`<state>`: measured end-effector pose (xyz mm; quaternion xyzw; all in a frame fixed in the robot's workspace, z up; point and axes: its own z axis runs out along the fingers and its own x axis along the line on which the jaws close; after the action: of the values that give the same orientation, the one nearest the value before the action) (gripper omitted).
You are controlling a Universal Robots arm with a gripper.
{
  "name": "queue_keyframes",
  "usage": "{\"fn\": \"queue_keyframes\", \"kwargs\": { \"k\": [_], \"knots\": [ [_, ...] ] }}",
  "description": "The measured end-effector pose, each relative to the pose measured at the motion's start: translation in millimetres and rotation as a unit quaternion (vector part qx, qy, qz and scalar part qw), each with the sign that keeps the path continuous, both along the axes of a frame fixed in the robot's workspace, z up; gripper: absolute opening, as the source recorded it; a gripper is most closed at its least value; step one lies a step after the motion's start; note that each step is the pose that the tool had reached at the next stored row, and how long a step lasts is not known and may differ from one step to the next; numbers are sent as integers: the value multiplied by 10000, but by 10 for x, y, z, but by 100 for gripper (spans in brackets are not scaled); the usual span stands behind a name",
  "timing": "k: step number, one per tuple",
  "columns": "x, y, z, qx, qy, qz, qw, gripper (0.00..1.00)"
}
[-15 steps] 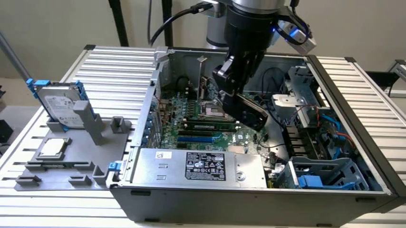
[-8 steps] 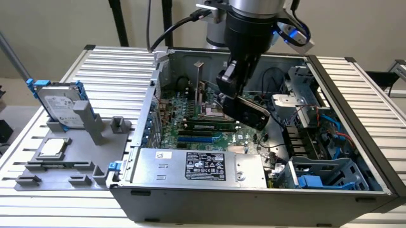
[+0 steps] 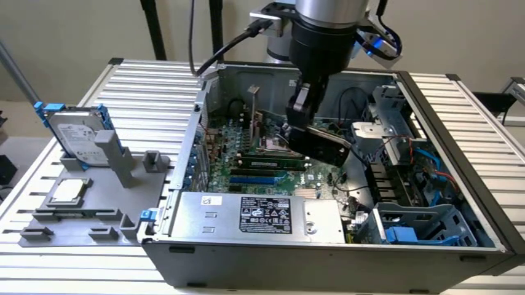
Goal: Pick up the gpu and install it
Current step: 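Insert the gpu into the slot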
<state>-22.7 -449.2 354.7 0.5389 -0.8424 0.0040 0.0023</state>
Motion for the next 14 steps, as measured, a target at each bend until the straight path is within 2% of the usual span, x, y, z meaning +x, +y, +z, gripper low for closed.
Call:
{"fn": "queue_keyframes", "kwargs": {
  "k": [3, 7, 10, 14],
  "knots": [
    [0, 0, -7, 7, 0, 273, 9996, 27],
    [0, 0, -13, 7, 1, 632, 9980, 27],
    [0, 0, -18, 8, 1, 904, 9959, 27],
    [0, 1, -26, 9, 0, 1266, 9919, 27]
  ]
}}
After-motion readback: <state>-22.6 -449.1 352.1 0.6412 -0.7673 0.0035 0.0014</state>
